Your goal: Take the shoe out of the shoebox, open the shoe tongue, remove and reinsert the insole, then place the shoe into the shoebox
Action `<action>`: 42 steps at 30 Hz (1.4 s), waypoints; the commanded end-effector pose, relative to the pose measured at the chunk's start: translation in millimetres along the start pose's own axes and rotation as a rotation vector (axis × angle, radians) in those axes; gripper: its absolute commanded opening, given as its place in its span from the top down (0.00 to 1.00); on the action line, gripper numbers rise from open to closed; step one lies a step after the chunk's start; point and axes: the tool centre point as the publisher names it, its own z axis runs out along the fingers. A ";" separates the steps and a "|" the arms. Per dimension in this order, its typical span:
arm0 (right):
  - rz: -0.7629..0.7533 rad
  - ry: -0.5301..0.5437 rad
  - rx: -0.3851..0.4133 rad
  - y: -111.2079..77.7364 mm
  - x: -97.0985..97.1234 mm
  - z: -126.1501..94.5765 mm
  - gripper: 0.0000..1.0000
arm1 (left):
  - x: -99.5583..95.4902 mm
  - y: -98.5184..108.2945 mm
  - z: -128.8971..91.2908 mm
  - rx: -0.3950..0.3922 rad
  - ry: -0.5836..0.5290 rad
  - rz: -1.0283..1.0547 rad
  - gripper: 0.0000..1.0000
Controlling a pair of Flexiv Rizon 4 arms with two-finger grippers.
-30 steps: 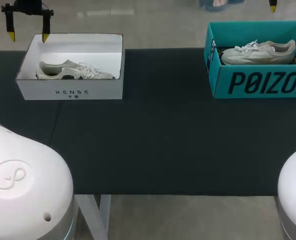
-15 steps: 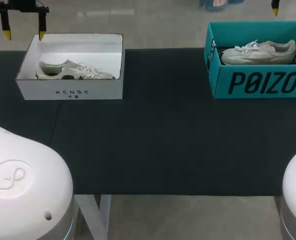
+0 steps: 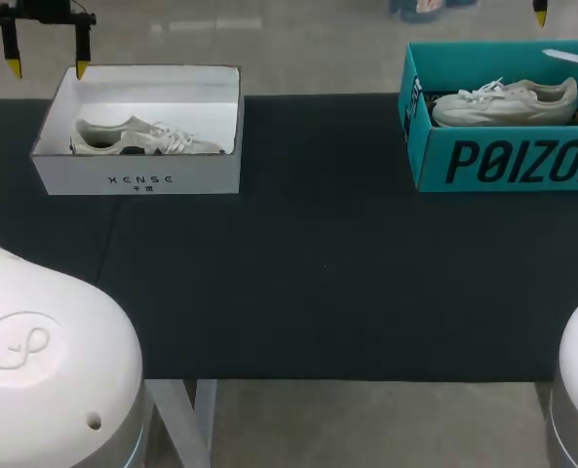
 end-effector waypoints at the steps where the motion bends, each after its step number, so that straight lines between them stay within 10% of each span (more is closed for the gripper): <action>1: 0.018 0.005 -0.025 7.6 -8.4 24.7 0.00 | 0.6 -0.4 0.3 -0.003 0.000 0.000 0.00; 15: 0.123 -0.061 0.034 15.7 -28.7 91.4 0.00 | 0.6 -0.4 0.3 -0.003 0.000 0.000 0.00; 42: 0.216 -0.022 0.000 20.7 -23.4 102.7 0.00 | 0.6 -0.4 0.3 -0.003 0.000 0.000 0.00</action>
